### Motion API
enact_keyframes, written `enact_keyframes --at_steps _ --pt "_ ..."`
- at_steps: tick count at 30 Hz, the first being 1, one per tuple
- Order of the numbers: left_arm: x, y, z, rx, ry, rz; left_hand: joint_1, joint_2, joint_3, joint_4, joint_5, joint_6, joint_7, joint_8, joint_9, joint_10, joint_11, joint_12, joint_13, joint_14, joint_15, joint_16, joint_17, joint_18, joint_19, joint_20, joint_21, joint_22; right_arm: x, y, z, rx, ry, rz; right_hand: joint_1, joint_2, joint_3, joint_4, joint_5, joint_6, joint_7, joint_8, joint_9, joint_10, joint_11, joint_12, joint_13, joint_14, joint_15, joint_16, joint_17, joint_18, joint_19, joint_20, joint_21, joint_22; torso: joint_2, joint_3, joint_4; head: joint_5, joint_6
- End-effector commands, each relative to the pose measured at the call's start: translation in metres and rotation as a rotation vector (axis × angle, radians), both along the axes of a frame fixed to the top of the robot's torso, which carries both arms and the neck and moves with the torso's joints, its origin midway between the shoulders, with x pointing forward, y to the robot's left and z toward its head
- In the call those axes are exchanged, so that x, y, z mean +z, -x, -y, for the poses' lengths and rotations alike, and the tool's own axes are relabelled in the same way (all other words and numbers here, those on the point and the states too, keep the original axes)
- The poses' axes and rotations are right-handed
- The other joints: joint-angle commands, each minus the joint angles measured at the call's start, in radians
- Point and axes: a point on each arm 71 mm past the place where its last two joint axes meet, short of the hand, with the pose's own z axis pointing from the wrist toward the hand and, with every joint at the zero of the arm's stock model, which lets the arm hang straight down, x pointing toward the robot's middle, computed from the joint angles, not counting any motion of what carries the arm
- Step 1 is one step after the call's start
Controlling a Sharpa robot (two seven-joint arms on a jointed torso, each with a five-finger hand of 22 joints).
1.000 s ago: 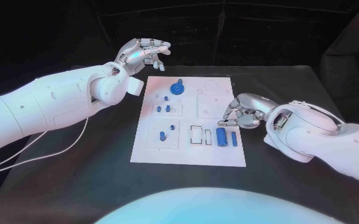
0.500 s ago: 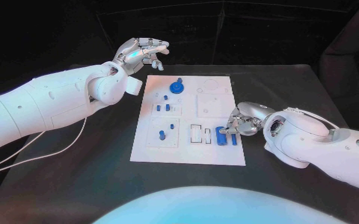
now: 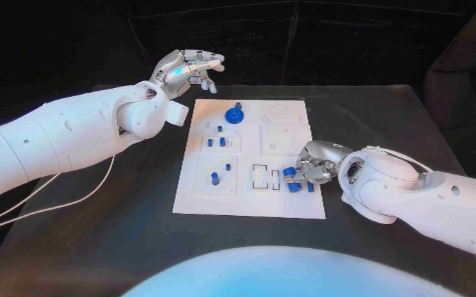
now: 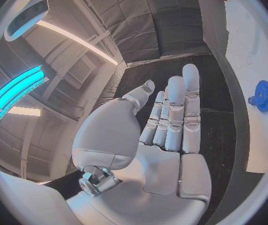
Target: Assemble the parts on the task board
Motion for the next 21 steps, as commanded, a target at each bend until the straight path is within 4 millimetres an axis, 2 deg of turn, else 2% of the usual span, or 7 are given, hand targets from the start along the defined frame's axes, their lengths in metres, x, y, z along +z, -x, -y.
enact_keyframes --at_steps 1,11,15,21 --pt "0.002 0.000 0.000 -0.007 0.012 0.005 0.010 0.001 -0.001 -0.004 -0.001 -0.007 0.002 0.007 -0.001 -0.004 0.000 0.005 -0.001 -0.007 0.000 0.003 -0.001 0.006 0.009 0.001 -0.005 -0.001 -0.006 0.002 -0.002 0.015 0.031 -0.029 0.003 0.012 -0.006 0.001 0.007 -0.004 -0.001 0.002 -0.001 0.003 0.000 0.004 0.004 0.000 -0.006 -0.005 0.000 -0.011 0.014 -0.002 0.004 0.122 0.000 0.0000 -0.0007 0.002 -0.002" --pt "0.002 0.000 -0.001 -0.007 0.012 0.005 0.009 0.003 -0.002 -0.003 -0.001 -0.008 0.002 0.008 -0.001 -0.005 0.000 0.006 -0.001 -0.007 0.001 0.004 -0.002 0.006 0.009 0.001 -0.005 -0.002 -0.009 0.001 -0.007 0.011 0.033 -0.027 0.042 0.025 -0.008 -0.007 0.035 -0.001 -0.003 0.008 0.006 0.005 -0.002 0.007 0.022 0.000 -0.008 -0.006 0.001 -0.011 0.015 -0.003 0.005 0.124 0.000 -0.0007 0.0017 0.002 -0.005" --pt "0.002 0.000 -0.001 -0.006 0.011 0.004 0.009 0.003 -0.002 -0.003 -0.001 -0.008 0.002 0.008 -0.001 -0.005 0.000 0.006 -0.001 -0.007 0.001 0.004 -0.002 0.006 0.009 0.001 -0.005 -0.002 -0.006 0.002 -0.005 -0.017 0.010 -0.003 0.069 0.045 -0.006 -0.010 0.089 0.013 -0.009 0.018 0.016 0.016 -0.007 0.022 0.048 0.000 -0.011 -0.006 0.002 -0.013 0.020 -0.006 0.009 0.131 0.000 -0.0014 0.0007 0.003 -0.005" --pt "0.001 0.000 -0.002 -0.006 0.010 0.003 0.009 0.003 -0.002 -0.003 -0.001 -0.008 0.002 0.008 -0.001 -0.005 0.000 0.006 -0.001 -0.007 0.001 0.004 -0.002 0.006 0.009 0.001 -0.005 -0.002 0.002 0.005 -0.001 -0.067 -0.070 0.021 0.080 0.060 -0.010 -0.006 0.139 0.023 -0.013 0.023 0.026 0.029 -0.011 0.038 0.074 0.001 -0.015 -0.007 0.003 -0.015 0.026 -0.009 0.014 0.141 0.000 -0.0012 -0.0002 0.005 -0.005"
